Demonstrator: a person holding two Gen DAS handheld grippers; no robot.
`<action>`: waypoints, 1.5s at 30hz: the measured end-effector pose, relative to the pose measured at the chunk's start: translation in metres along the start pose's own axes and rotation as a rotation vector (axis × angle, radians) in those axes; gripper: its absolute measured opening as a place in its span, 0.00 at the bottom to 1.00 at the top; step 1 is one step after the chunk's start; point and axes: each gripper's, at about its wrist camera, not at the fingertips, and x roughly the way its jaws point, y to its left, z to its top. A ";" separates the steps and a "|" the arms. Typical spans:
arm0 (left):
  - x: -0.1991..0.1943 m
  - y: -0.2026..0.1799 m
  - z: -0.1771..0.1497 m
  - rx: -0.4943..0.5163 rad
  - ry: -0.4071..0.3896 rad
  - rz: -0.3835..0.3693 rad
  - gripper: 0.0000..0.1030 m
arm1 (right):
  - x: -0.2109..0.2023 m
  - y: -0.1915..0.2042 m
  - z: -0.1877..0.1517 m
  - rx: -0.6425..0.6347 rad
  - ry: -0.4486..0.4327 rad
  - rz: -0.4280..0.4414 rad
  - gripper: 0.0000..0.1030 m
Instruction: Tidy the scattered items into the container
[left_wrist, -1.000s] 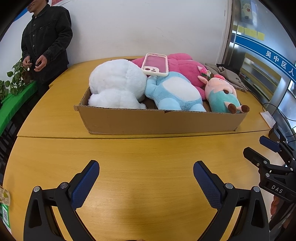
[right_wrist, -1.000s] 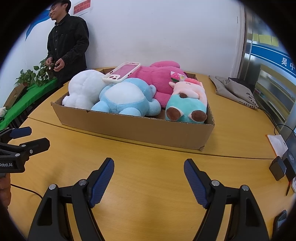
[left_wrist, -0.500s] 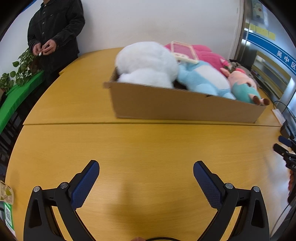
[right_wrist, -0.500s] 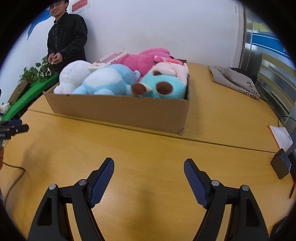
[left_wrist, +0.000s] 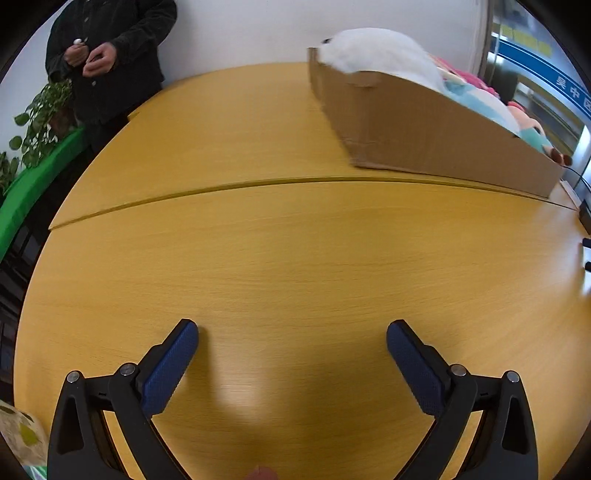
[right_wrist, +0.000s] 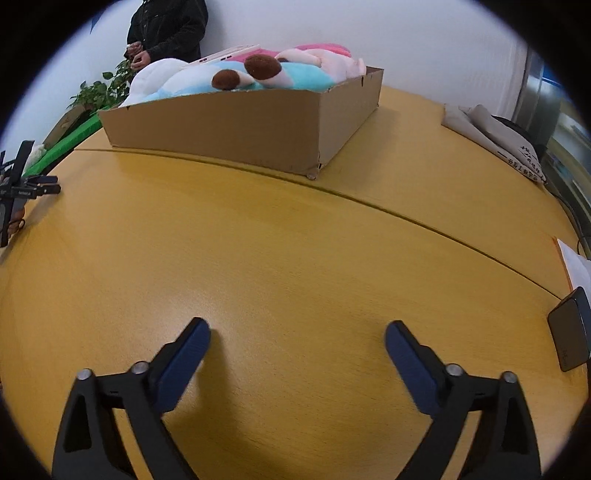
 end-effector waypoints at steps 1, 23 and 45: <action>0.001 0.006 0.000 0.014 -0.007 -0.010 1.00 | 0.000 -0.002 0.000 -0.014 0.005 0.014 1.00; 0.018 0.031 0.042 0.144 -0.015 -0.106 1.00 | 0.004 -0.043 0.012 -0.125 0.014 0.098 1.00; 0.020 0.032 0.045 0.140 -0.019 -0.107 1.00 | 0.007 -0.045 0.017 -0.129 0.013 0.098 1.00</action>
